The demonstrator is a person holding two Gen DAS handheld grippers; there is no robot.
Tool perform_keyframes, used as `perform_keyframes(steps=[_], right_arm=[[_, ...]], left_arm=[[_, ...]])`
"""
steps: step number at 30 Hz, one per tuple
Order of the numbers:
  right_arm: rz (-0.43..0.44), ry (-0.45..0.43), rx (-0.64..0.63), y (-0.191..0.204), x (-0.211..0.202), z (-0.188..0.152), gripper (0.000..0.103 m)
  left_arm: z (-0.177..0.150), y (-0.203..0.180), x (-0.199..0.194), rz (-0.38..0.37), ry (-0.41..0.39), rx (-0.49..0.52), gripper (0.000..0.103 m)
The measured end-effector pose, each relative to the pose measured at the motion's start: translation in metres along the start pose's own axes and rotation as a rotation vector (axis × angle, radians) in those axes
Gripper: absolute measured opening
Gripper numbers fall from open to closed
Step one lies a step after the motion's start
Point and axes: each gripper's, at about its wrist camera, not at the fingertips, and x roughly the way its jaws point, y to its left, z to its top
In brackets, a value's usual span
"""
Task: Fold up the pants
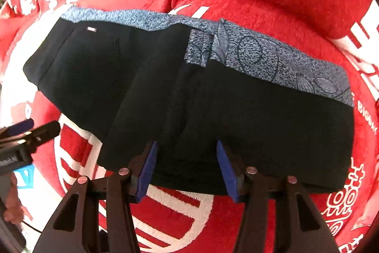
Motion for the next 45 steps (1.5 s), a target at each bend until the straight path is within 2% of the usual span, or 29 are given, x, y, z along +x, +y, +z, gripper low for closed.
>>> perform_keyframes(steps=[3,6,8,15,20,22,35,41,45], right_arm=[[-0.044,-0.002,-0.005,0.009,-0.002,-0.003,0.059],[-0.045,-0.008,-0.002,0.021,-0.006,-0.008,0.060],[-0.088,-0.007,-0.030,0.029,-0.005,-0.014,0.060],[-0.110,0.020,0.014,0.027,0.001,-0.015,0.063],[-0.120,0.026,0.021,0.028,0.001,-0.015,0.064],[-0.117,0.026,0.024,0.028,0.002,-0.014,0.064],[-0.091,0.033,0.027,0.025,0.005,-0.013,0.067],[-0.086,0.026,0.031,0.024,0.005,-0.014,0.068],[-0.082,0.029,0.032,0.024,0.006,-0.014,0.071]], left_arm=[[-0.004,0.015,-0.002,-0.021,0.007,-0.023,0.103],[-0.006,0.035,-0.002,-0.055,0.021,-0.070,0.103],[-0.006,0.046,-0.004,-0.070,0.018,-0.089,0.103],[-0.001,0.082,-0.014,-0.136,-0.046,-0.132,0.103],[0.008,0.098,-0.016,-0.245,-0.103,-0.180,0.103],[0.012,0.103,-0.017,-0.294,-0.127,-0.202,0.103],[0.031,0.119,0.010,-0.439,-0.137,-0.326,0.103],[0.035,0.125,0.012,-0.525,-0.177,-0.351,0.103],[0.046,0.124,0.017,-0.541,-0.195,-0.363,0.103]])
